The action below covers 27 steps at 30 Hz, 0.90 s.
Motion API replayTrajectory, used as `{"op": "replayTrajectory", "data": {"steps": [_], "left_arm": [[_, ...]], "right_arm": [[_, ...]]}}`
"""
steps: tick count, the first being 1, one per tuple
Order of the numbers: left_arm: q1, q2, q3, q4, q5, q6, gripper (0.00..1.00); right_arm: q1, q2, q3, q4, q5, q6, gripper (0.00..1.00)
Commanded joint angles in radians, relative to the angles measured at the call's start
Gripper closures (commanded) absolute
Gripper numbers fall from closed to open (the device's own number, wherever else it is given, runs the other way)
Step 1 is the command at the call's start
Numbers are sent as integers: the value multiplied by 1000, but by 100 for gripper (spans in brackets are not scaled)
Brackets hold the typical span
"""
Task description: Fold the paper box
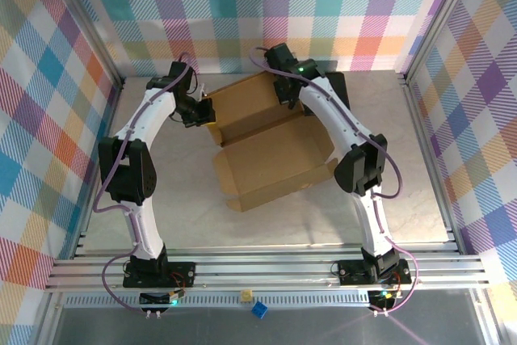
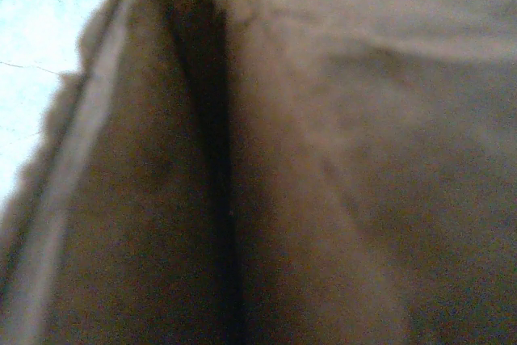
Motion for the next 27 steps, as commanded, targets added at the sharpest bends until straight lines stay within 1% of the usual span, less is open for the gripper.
{"op": "replayTrajectory", "data": {"steps": [1,4,11,14,17,22,27], "left_arm": [[2,-40,19,-4,-8,-47,100],[-1,-36,31,-9,-14,-52,100],[-8,-25,52,-21,-18,-54,100],[-12,-23,59,-34,-38,-54,100],[-24,-14,77,-68,-101,-52,100],[-62,-10,103,-121,-273,-96,100],[-89,1,125,-153,-336,-130,100]], "right_arm": [[4,43,26,-112,246,71,100],[16,47,26,-121,294,72,100],[27,41,27,-119,285,65,100],[30,32,27,-117,258,61,100],[32,23,28,-121,229,62,100],[37,27,30,-170,208,97,100],[43,41,31,-225,215,140,100]]}}
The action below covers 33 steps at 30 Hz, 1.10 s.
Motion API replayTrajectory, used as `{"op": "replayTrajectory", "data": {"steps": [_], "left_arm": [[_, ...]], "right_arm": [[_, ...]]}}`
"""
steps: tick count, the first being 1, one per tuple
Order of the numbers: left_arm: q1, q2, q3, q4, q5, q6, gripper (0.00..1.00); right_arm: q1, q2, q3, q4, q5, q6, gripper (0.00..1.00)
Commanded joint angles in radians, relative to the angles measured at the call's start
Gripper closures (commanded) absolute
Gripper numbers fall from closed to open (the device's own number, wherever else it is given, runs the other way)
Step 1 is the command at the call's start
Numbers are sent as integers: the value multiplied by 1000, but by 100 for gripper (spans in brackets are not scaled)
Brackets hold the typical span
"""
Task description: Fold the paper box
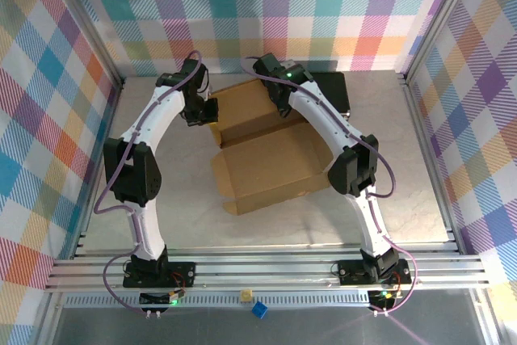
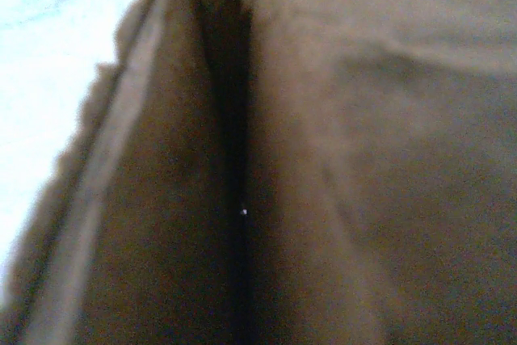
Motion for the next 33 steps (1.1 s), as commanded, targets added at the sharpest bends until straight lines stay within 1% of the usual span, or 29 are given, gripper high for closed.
{"op": "replayTrajectory", "data": {"steps": [1,8,18,24,33], "left_arm": [[-11,5,60,-75,-119,-51,100],[-55,34,124,-152,-247,-79,100],[-69,39,132,-155,-255,-106,100],[-76,51,150,-185,-295,-120,100],[-82,65,153,-213,-301,-127,100]], "right_arm": [[-9,11,20,-121,71,46,100],[2,10,21,-144,75,71,100],[2,15,23,-189,99,108,100],[2,16,31,-191,93,105,100],[-4,10,43,-192,25,103,100]]}}
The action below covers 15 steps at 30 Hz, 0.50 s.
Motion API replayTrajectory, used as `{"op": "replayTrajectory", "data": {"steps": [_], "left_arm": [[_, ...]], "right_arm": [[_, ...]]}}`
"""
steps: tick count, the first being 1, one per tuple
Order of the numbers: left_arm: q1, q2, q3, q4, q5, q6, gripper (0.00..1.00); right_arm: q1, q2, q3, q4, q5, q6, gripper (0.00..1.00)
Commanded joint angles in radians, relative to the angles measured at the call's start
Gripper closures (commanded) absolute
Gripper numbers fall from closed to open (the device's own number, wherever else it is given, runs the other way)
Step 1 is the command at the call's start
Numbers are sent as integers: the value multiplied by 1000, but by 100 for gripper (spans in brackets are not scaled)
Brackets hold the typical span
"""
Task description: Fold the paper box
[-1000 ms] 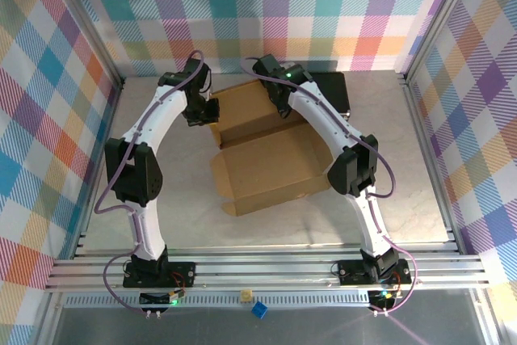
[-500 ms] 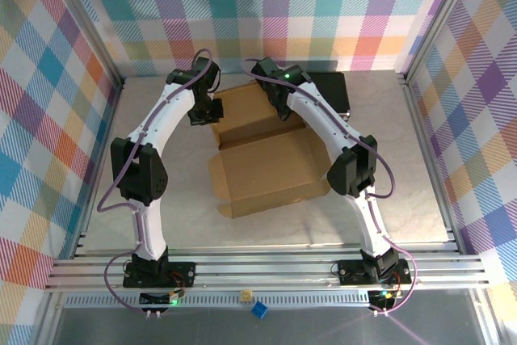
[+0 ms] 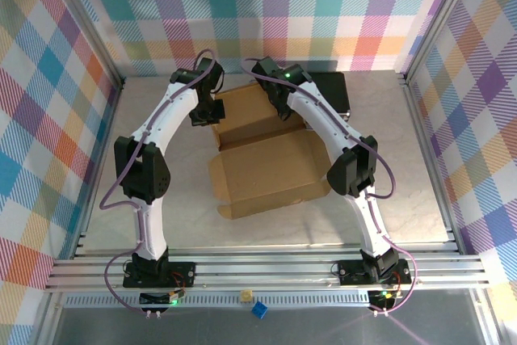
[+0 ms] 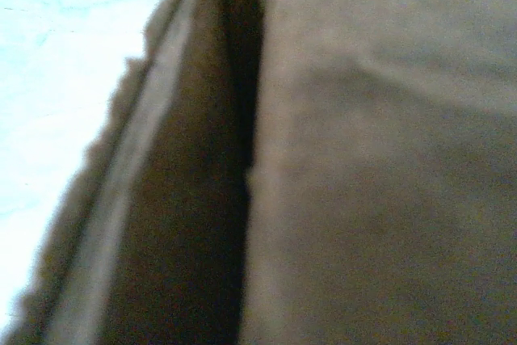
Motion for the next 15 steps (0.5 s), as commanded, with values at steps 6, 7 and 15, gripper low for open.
{"op": "replayTrajectory", "data": {"steps": [6,7,15], "left_arm": [[4,-2,25,-58,-69,-20,100],[4,-2,25,-57,-60,-20,100],[33,1,7,-46,31,-31,100]], "right_arm": [[-22,11,25,-80,14,8,100],[-23,9,26,-77,2,8,100],[-42,-40,58,-63,-133,-15,54]]}}
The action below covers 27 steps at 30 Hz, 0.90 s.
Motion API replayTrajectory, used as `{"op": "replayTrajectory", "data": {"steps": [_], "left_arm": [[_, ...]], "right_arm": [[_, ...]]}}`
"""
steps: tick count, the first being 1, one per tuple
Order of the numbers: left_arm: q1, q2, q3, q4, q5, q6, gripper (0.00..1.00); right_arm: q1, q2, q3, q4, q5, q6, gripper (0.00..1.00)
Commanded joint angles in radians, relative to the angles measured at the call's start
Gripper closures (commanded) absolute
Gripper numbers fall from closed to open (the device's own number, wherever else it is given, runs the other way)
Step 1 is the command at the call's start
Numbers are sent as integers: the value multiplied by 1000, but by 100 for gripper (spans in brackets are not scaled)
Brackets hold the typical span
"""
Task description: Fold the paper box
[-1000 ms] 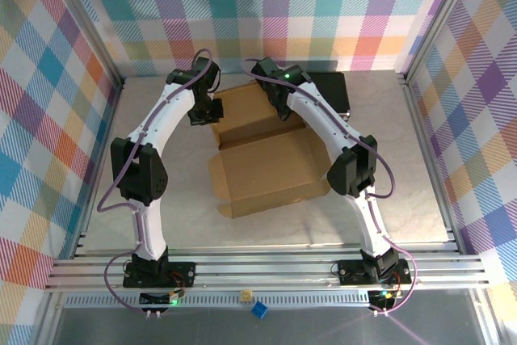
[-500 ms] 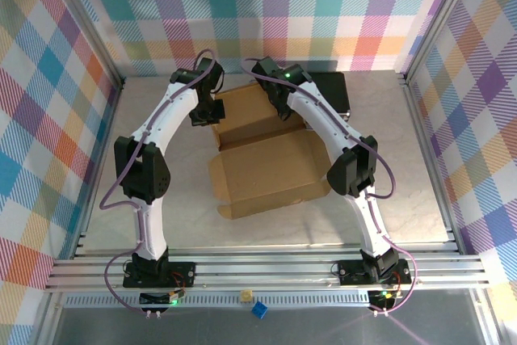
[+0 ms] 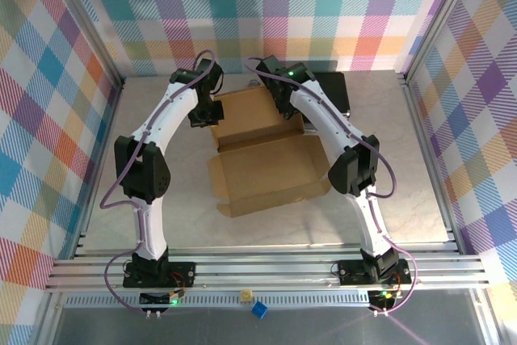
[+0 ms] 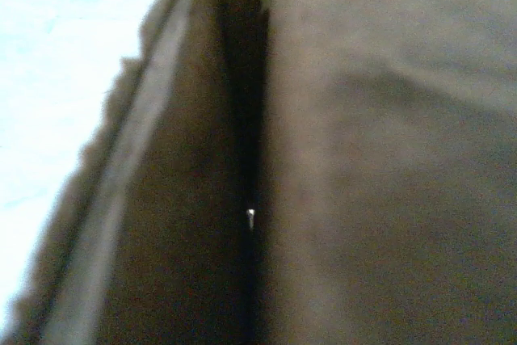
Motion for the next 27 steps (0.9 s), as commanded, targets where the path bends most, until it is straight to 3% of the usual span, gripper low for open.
{"op": "replayTrajectory", "data": {"steps": [1,5,11,18,23,27], "left_arm": [[28,-3,5,-21,31,-26,100],[46,-5,-7,-14,60,-23,100],[66,-7,-19,-9,76,-36,100],[111,-24,-76,29,136,-106,100],[160,-22,-73,45,197,-169,100],[189,-7,-57,43,238,-204,100]], "right_arm": [[-18,-55,54,-33,-70,-11,47],[-34,-120,57,-12,-170,-17,34],[-95,-231,-11,-15,-359,90,31],[-176,-579,-637,299,-744,318,23],[-268,-744,-955,518,-1020,479,17],[-283,-823,-1186,681,-1153,592,15]]}}
